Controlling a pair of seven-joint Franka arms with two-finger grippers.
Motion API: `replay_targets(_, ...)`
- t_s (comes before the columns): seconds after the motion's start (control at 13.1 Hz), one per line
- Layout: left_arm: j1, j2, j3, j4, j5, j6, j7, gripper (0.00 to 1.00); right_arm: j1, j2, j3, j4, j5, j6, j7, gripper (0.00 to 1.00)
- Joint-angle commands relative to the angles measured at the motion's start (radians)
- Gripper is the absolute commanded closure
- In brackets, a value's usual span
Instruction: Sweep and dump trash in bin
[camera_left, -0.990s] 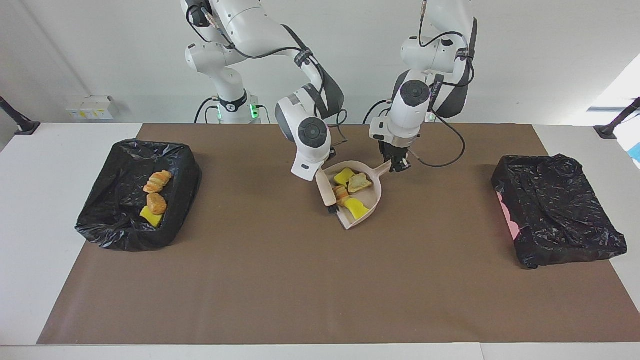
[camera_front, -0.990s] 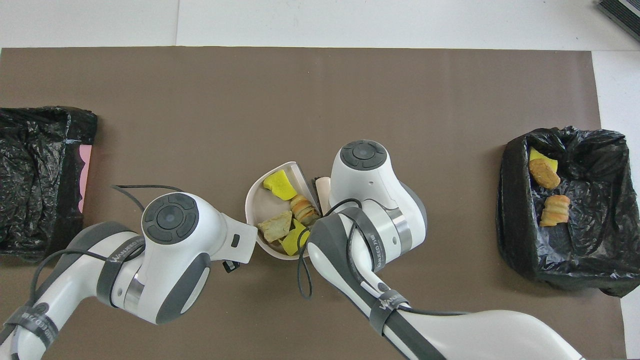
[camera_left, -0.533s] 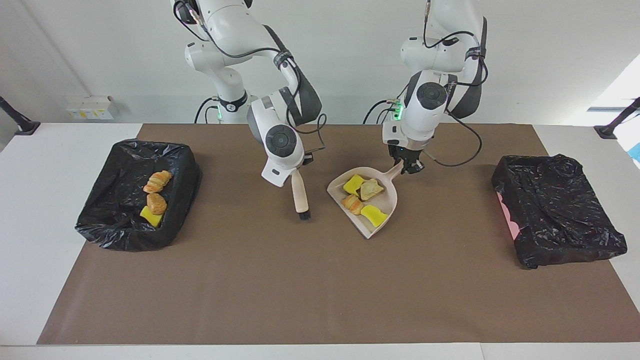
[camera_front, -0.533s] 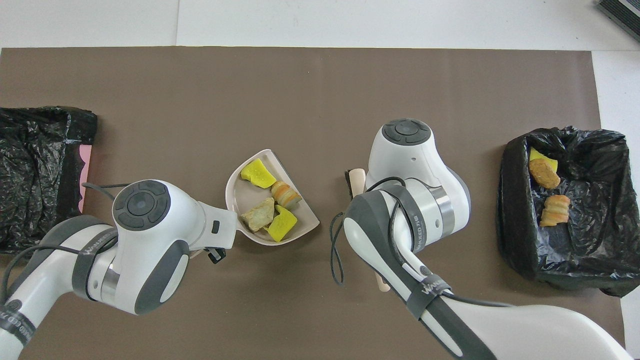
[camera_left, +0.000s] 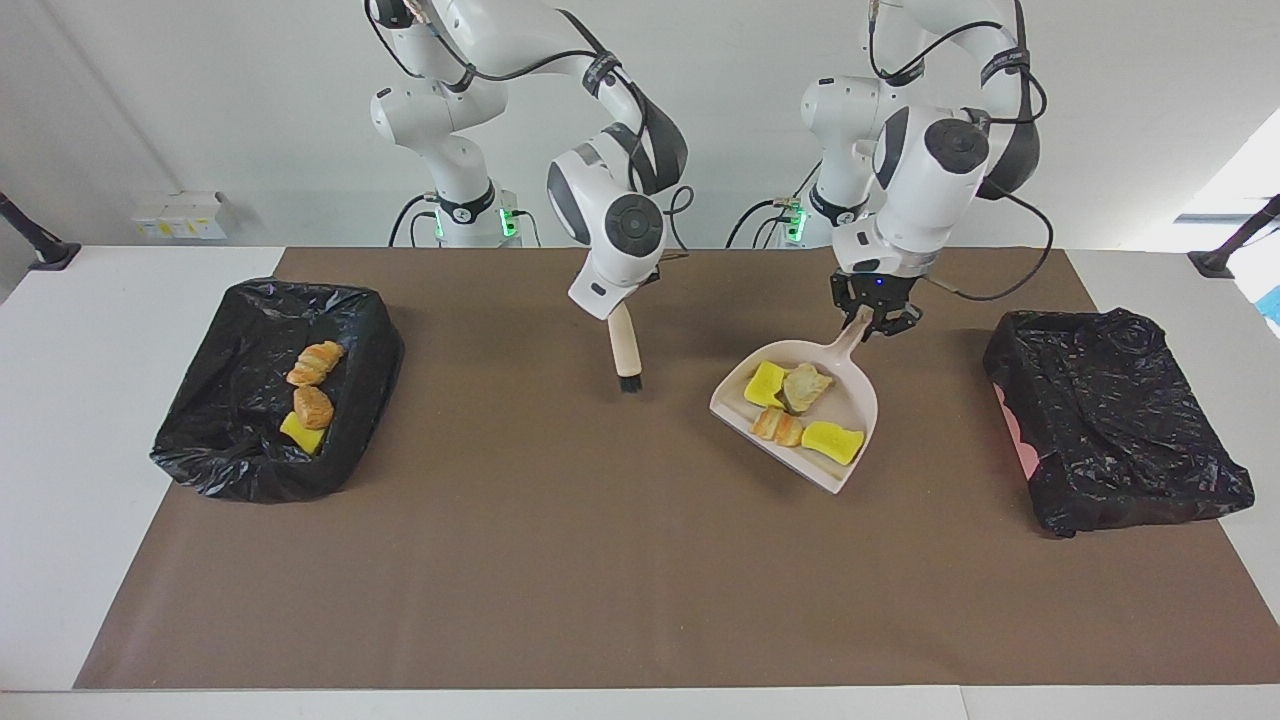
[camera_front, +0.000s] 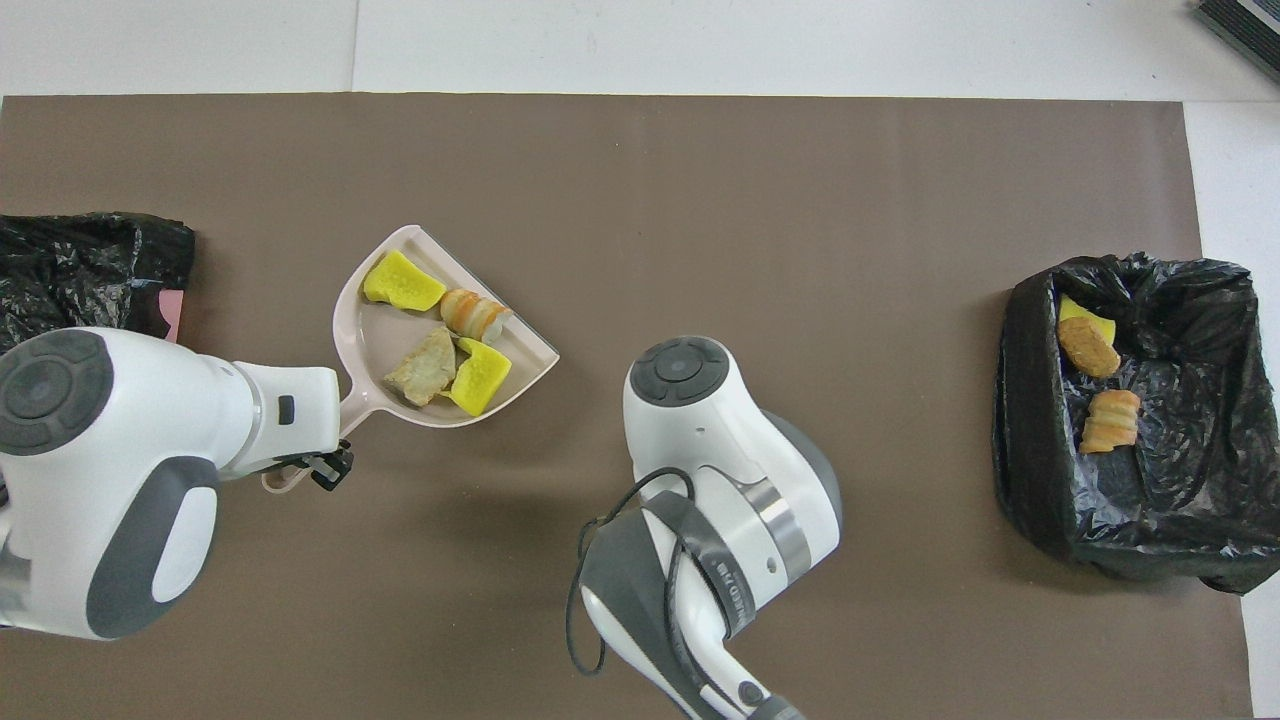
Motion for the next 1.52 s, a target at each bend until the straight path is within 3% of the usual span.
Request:
replay_targets(0.0, 0.104, -0.015, -0.005, 0.066, -0.024, -0.078, 0.092, 1.0, 0.064, -0.015, 0.002, -0.03, 0.052, 0.042, 0.066, 1.0)
replay_targets(0.3, 0.31, -0.015, 0.001, 0.162, -0.061, -0.234, 0.292, 1.0, 0.115, 0.011, 0.002, -0.055, 0.122, 0.105, 0.168, 1.0)
replay_targets(0.53, 0.472, -0.011, 0.013, 0.199, -0.083, -0.244, 0.418, 1.0, 0.129, 0.013, 0.002, -0.096, 0.158, 0.148, 0.209, 1.0)
replay_targets(0.61, 0.54, -0.008, 0.021, 0.214, -0.109, -0.242, 0.447, 1.0, 0.13, 0.013, 0.0, -0.093, 0.159, 0.142, 0.218, 0.83)
replay_targets(0.69, 0.599, -0.006, 0.027, 0.224, -0.113, -0.241, 0.502, 1.0, 0.132, 0.013, 0.0, -0.086, 0.156, 0.143, 0.22, 0.01)
replay_targets(1.07, 0.739, 0.044, 0.041, 0.257, -0.067, -0.057, 0.467, 1.0, 0.08, 0.008, -0.006, -0.006, 0.101, 0.079, 0.199, 0.0)
replay_targets(1.3, 0.747, 0.129, 0.041, 0.339, 0.094, -0.015, 0.475, 1.0, 0.051, -0.039, -0.015, 0.022, 0.049, 0.074, 0.143, 0.0)
replay_targets(1.45, 0.732, 0.133, 0.039, 0.343, 0.233, -0.018, 0.487, 1.0, -0.047, -0.096, -0.013, 0.043, 0.046, 0.09, 0.041, 0.0)
